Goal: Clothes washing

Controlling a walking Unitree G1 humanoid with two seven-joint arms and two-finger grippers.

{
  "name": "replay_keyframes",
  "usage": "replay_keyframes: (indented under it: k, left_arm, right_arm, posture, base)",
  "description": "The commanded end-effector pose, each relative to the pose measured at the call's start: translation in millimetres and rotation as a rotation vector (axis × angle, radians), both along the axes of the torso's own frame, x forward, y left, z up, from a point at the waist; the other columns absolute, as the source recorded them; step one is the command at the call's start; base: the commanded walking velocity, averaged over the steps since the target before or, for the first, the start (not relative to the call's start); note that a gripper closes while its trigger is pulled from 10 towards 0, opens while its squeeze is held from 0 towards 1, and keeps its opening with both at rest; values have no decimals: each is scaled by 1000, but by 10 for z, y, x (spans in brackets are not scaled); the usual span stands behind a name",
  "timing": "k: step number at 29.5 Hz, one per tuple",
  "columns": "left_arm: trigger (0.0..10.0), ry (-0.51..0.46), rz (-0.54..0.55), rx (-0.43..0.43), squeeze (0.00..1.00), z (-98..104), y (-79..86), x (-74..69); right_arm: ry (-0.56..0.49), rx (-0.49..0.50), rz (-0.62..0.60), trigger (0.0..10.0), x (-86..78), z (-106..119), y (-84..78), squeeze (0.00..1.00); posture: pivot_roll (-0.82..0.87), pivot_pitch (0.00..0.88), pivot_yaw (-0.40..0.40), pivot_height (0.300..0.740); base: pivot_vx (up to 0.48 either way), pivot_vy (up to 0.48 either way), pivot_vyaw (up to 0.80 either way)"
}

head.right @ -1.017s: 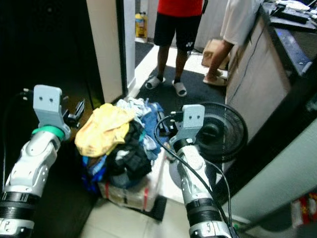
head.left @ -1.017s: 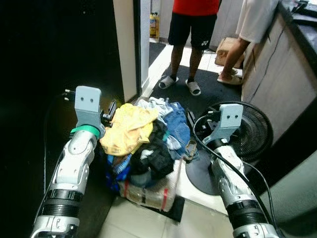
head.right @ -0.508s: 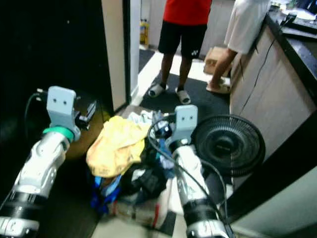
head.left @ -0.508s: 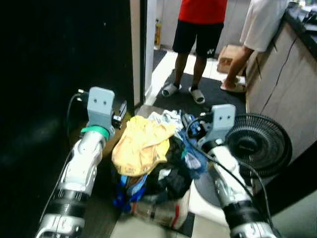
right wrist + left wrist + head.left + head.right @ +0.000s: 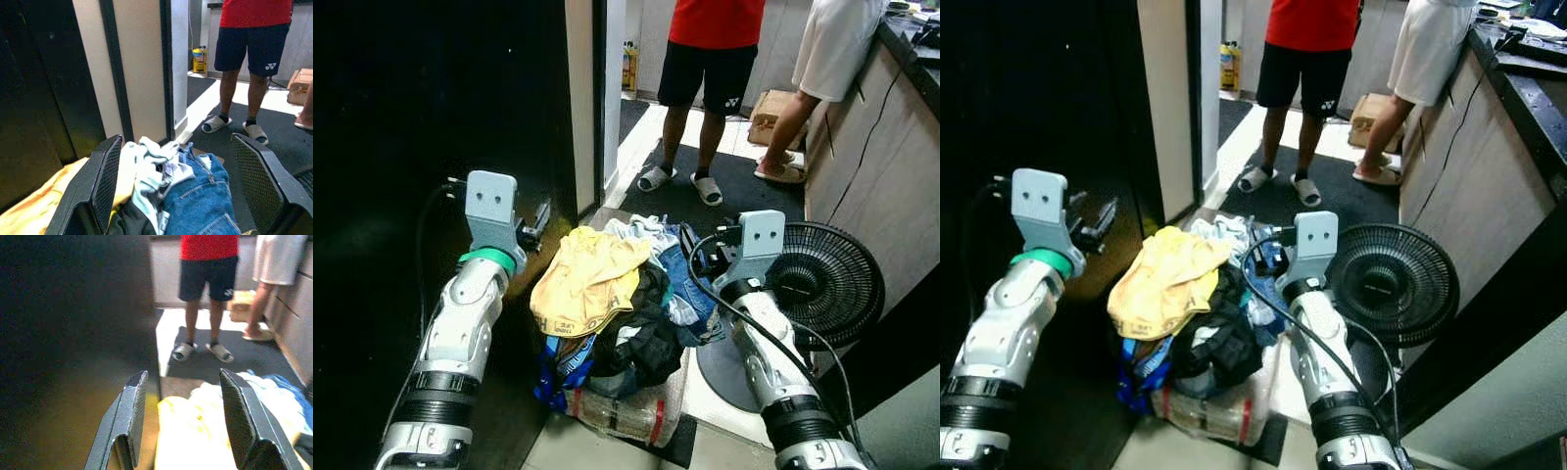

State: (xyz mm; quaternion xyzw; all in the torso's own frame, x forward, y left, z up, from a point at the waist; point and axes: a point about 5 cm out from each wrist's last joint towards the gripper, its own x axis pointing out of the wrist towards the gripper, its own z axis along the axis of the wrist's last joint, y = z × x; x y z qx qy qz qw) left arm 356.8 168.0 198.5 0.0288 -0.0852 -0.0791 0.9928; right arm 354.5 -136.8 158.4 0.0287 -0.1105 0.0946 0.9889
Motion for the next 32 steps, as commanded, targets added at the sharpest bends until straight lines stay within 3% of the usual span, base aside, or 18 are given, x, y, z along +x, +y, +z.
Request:
replay_keyframes:
  k: [1,5,8,12,15,19,23,28,32]
  left_arm:
    - [10000,54,-48,-4,0,-138,-70,-6]
    - [10000,111,-83,54,0,-415,-227,-45]
    - [10000,170,-57,61,0,-615,-347,-33]
    - [10000,183,-51,67,0,-651,-384,-17]
    - [10000,211,-16,100,0,-673,-469,78]
    - [10000,205,-2,99,0,-623,-473,134]
    - [10000,187,66,102,0,-500,-381,259]
    - [10000,194,112,119,0,-506,-284,286]
    - [10000,193,188,98,0,-475,11,296]
  right_arm:
    - [33,-12,-14,10000,-9,-104,-36,0]
    - [117,-66,-26,10000,-63,-365,-74,0]
    - [157,-88,-18,10000,-101,-474,-90,0]
    - [161,-90,-10,10000,-101,-485,-92,0]
    - [150,-112,14,10000,-38,-411,-54,0]
    - [136,-114,27,10000,12,-350,-17,0]
    - [98,-98,59,10000,124,-187,97,0]
    - [89,-90,75,10000,143,-149,139,0]
    - [93,-89,129,10000,131,-165,277,0]
  posture:
    - [61,24,17,740]
    - [57,33,14,740]
    - [57,89,-2,740]
    - [57,89,-2,740]
    - [41,169,-8,740]
    - [40,186,-7,740]
    - [45,220,-7,740]
    - [41,234,-9,740]
    - [44,233,-10,740]
  base:
    - [0,0,0]
    - [0,0,0]
    - [0,0,0]
    - [0,0,0]
    - [0,0,0]
    - [0,0,0]
    - [0,0,0]
    - [0,0,0]
    - [0,0,0]
